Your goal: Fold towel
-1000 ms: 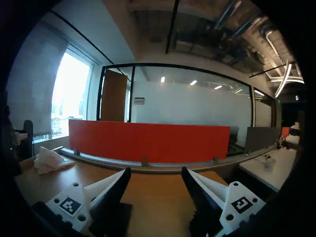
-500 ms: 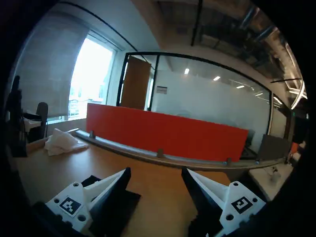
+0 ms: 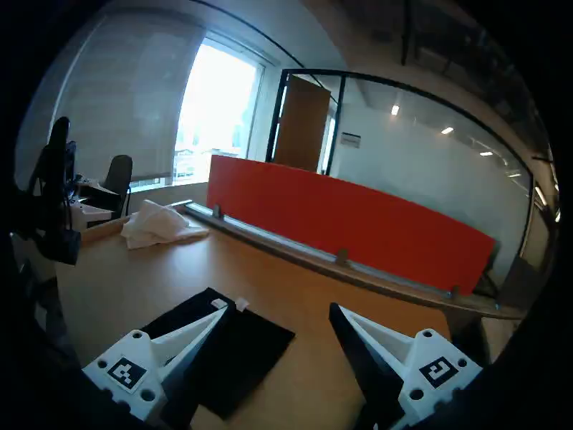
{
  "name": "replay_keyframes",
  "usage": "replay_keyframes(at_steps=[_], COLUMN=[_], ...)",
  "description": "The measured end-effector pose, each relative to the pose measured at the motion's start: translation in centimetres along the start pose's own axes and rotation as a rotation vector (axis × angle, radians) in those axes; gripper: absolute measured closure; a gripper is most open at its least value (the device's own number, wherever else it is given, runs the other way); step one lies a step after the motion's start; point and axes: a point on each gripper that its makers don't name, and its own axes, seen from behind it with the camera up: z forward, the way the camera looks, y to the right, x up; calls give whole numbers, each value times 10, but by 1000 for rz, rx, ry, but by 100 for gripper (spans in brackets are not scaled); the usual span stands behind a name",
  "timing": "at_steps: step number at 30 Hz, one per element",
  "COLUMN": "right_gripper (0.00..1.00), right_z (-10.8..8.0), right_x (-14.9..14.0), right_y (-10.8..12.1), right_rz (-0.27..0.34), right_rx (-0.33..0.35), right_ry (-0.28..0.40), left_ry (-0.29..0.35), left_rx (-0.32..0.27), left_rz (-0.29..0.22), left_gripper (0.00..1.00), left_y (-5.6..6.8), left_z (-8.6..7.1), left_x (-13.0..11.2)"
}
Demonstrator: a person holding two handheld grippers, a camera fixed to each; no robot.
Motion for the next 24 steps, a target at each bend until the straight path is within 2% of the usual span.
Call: replay_keyframes(at_steps=[11, 24], right_gripper=[0, 0], right_z=[8, 21], right_x=[-34, -77], right_y=[-20, -41], right_rz=[-19, 4], right_rx=[58, 91], right_ry=[-59, -108], left_ry=[-41, -117], left_rx=[-44, -91], left_rz=[14, 30], left_gripper=[3, 3], left_y=[19, 44], left_z=[6, 15], left_x=[-30, -85])
